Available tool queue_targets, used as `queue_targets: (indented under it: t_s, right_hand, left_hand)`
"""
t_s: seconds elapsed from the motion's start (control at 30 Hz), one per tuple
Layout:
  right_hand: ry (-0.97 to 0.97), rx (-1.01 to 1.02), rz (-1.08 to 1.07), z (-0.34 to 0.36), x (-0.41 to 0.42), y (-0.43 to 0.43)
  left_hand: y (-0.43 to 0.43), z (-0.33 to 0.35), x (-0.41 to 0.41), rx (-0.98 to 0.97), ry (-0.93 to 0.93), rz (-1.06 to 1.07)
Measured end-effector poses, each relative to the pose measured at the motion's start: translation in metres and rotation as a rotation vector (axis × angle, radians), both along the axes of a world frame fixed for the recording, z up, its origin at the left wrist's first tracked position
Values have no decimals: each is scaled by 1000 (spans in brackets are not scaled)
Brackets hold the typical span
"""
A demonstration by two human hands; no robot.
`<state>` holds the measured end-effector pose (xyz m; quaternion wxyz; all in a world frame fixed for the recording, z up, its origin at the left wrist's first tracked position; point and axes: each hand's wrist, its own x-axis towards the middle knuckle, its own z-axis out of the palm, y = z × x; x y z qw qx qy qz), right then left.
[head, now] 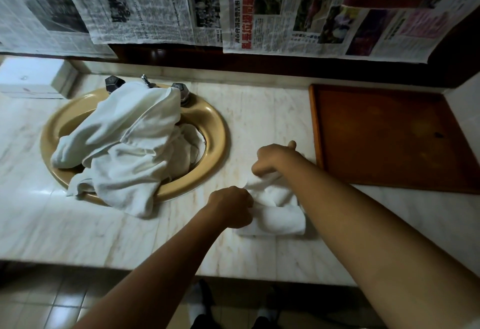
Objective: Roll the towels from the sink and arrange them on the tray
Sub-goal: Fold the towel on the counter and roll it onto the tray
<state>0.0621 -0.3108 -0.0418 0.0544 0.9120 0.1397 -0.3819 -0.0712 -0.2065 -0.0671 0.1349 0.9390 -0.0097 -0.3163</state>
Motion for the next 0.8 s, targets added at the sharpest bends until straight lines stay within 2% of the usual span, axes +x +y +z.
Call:
queue_targets:
  t_s: [0.07,0.17,0.3,0.47,0.63,0.8]
  right_hand:
    - [83,53,-53,2,0,-1]
    - [103,80,-98,-4,2,-4]
    - [29,65,1,-22,3,-6]
    - [-192,188,155,-36,3,-15]
    - [-241,102,232,-41,-1,-23]
    - [-205,82,196,-51,-2,-22]
  left_hand:
    - [0,0,0,-6,4,6]
    - [-1,-1,1,-4,5,8]
    - [0,-3,0,-8,3,25]
    - [-1,-3,0,-5,2,35]
    - [-1,-5,-1,-14,9,49]
    - [-2,-7,-3,-18,15,49]
